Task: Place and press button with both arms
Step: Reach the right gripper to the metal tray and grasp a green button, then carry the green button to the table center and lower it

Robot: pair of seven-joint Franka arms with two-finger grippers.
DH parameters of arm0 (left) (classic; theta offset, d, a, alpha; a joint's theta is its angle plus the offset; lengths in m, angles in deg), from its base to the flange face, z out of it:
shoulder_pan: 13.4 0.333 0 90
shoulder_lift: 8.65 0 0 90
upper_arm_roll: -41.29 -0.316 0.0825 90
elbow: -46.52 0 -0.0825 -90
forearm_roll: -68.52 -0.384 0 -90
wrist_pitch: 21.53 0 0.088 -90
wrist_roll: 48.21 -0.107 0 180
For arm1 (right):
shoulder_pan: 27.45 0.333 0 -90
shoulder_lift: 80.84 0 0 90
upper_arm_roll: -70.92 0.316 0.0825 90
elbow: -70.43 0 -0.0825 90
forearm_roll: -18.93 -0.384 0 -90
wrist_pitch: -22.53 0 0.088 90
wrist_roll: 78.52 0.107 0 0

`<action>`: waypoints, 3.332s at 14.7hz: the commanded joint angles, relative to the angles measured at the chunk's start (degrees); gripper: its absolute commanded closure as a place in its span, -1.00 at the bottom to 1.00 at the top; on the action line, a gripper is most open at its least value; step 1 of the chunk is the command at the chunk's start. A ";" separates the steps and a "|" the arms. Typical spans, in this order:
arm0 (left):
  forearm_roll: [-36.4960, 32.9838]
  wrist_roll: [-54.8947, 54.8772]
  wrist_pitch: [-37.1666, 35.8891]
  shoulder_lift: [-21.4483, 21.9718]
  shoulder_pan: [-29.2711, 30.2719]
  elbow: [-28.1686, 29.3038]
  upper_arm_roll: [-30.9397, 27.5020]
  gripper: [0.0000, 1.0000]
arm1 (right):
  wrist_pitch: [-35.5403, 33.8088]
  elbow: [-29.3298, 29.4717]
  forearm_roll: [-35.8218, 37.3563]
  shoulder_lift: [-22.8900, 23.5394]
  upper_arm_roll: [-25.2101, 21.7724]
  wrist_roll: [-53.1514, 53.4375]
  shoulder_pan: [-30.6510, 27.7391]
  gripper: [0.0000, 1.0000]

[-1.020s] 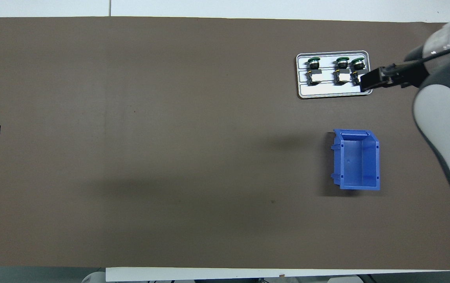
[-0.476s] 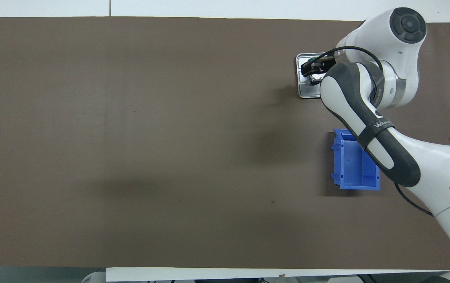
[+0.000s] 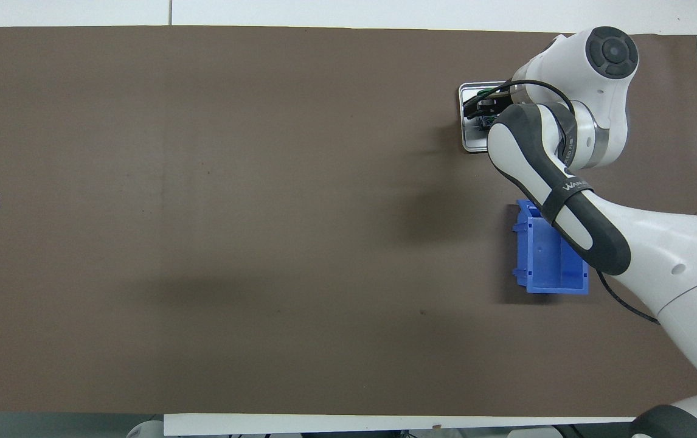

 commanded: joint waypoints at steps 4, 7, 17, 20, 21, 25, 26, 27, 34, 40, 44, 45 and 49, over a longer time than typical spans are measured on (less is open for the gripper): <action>-1.06 -0.29 -0.60 0.47 0.40 0.33 0.18 -1.00 | 1.33 -0.07 4.89 1.58 0.30 0.63 -0.79 -0.29; -1.06 -0.29 -0.60 0.47 0.40 0.33 0.27 -1.00 | -0.42 0.45 6.93 1.58 0.39 0.45 -0.79 0.86; -1.06 -0.29 -0.60 0.47 0.40 0.33 0.18 -1.00 | -21.33 8.19 2.73 -3.77 0.65 22.63 11.14 1.00; -1.06 -0.29 -0.60 0.47 0.40 0.33 0.18 -1.00 | -21.88 7.40 1.14 -4.30 0.65 41.16 18.87 1.00; -1.06 -0.29 -0.60 0.47 0.40 0.33 0.18 -1.00 | -21.87 7.40 1.13 -4.39 0.83 47.41 20.90 1.00; -1.06 -0.29 -0.60 0.47 0.40 0.33 0.18 -1.00 | -21.70 7.49 1.13 -3.69 1.27 68.53 27.85 1.00; -1.06 -0.29 -0.60 0.47 0.40 0.33 0.18 -1.00 | -21.52 7.66 1.13 -2.99 1.27 74.31 29.34 0.96; -1.06 -0.29 -0.60 0.47 0.40 0.33 0.18 -1.00 | -19.61 7.58 1.05 -2.29 1.27 82.98 30.40 0.92; -1.06 -0.29 -0.60 0.47 0.40 0.33 0.18 -1.00 | -12.74 6.79 2.18 1.75 1.27 122.33 31.20 0.63; -1.06 -0.29 -0.60 0.47 0.40 0.33 0.18 -1.00 | -8.34 0.81 2.72 1.67 1.18 123.15 32.17 0.37; -1.06 -0.29 -0.60 0.47 0.40 0.33 0.18 -1.00 | -10.18 2.91 3.24 0.53 1.09 122.62 32.08 -0.98; -1.06 -0.29 -0.60 0.47 0.40 0.33 0.18 -1.00 | -11.14 3.27 3.16 -1.65 1.09 122.45 31.03 -0.98; -1.06 -0.29 -0.60 0.47 0.40 0.33 0.18 -1.00 | -16.06 3.18 2.37 -11.75 1.18 117.11 23.75 -0.98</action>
